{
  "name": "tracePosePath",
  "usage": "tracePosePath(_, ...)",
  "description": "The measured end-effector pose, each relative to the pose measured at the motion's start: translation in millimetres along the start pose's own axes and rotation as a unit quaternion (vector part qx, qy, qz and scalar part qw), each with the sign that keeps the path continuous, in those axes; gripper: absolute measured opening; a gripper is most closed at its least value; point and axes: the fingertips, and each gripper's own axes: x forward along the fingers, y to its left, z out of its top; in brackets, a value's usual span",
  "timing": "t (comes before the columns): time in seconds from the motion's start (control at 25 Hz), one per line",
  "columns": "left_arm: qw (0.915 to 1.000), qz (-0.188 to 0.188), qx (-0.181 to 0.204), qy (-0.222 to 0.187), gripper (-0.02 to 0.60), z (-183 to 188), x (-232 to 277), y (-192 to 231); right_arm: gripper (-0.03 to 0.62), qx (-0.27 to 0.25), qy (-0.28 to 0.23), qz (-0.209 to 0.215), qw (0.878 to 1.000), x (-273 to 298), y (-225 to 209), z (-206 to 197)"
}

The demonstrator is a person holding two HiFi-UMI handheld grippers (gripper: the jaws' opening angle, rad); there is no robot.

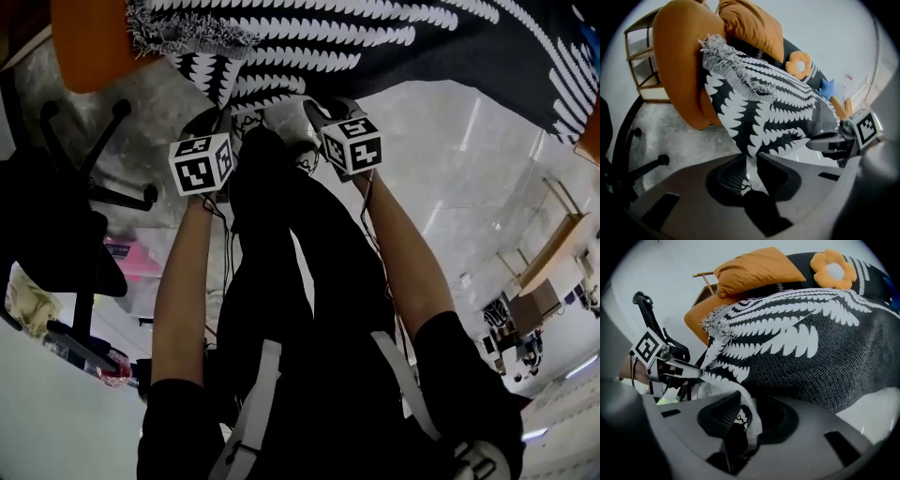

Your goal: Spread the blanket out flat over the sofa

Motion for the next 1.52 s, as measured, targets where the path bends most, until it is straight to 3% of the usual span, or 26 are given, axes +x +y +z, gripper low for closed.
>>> tracePosePath(0.04, 0.9998, 0.003, 0.019, 0.007, 0.080, -1, -7, -1, 0.151, 0.015, -0.003, 0.002, 1.000, -5, 4, -1)
tracePosePath(0.12, 0.9985, 0.010, 0.053, 0.012, 0.220, 5, -18, -2, 0.260, 0.046, -0.016, 0.000, 0.999, -17, 7, 2)
tracePosePath(0.2, 0.9973, 0.016, 0.071, 0.009, 0.277, 21, -18, -3, 0.270, 0.068, -0.032, -0.016, 0.997, -29, 0, 6)
tracePosePath(0.4, 0.9960, 0.013, 0.088, 0.000, 0.342, 62, 22, -16, 0.296, 0.106, -0.053, -0.095, 0.988, -46, -59, 1)
tracePosePath(0.56, 0.9983, -0.002, 0.057, -0.010, 0.351, 79, 49, -21, 0.333, 0.153, -0.072, -0.142, 0.975, -46, -112, 6)
tracePosePath(0.68, 0.9988, -0.005, 0.047, 0.011, 0.349, 77, 64, -30, 0.327, 0.190, -0.071, -0.159, 0.966, -50, -144, 5)
tracePosePath(0.76, 0.9980, 0.022, 0.053, 0.028, 0.315, 80, 69, -26, 0.224, 0.171, -0.054, -0.164, 0.970, -51, -155, 13)
tracePosePath(0.84, 0.9965, 0.061, 0.050, 0.028, 0.044, 90, 62, -10, 0.116, 0.127, -0.032, -0.174, 0.976, -53, -156, 25)
tracePosePath(0.96, 0.9947, 0.095, 0.035, 0.019, 0.031, 89, 43, 15, 0.043, 0.092, -0.013, -0.190, 0.977, -60, -154, 25)
tracePosePath(1.08, 0.9871, 0.148, 0.032, 0.051, 0.028, 55, 38, 63, 0.034, 0.113, -0.019, -0.189, 0.975, -55, -160, 4)
tracePosePath(1.16, 0.9808, 0.179, 0.006, 0.076, 0.028, 27, 35, 107, 0.032, 0.121, -0.019, -0.186, 0.975, -41, -165, -5)
tracePosePath(1.28, 0.9796, 0.180, -0.043, 0.079, 0.028, 8, 30, 134, 0.035, 0.124, -0.008, -0.190, 0.974, -22, -174, -5)
tracePosePath(1.36, 0.9824, 0.168, -0.034, 0.074, 0.030, 8, 27, 126, 0.038, 0.120, -0.005, -0.200, 0.972, -21, -170, 3)
tracePosePath(1.4, 0.9840, 0.160, -0.025, 0.075, 0.032, 8, 25, 120, 0.075, 0.118, -0.004, -0.196, 0.973, -24, -162, 6)
tracePosePath(1.44, 0.9857, 0.148, -0.023, 0.078, 0.055, 7, 20, 113, 0.180, 0.120, -0.004, -0.184, 0.976, -28, -150, 8)
tracePosePath(1.48, 0.9870, 0.135, -0.032, 0.081, 0.130, 5, 12, 106, 0.311, 0.126, -0.005, -0.169, 0.977, -34, -135, 8)
tracePosePath(1.52, 0.9876, 0.124, -0.046, 0.084, 0.241, 4, 1, 101, 0.359, 0.134, -0.008, -0.157, 0.978, -42, -122, 8)
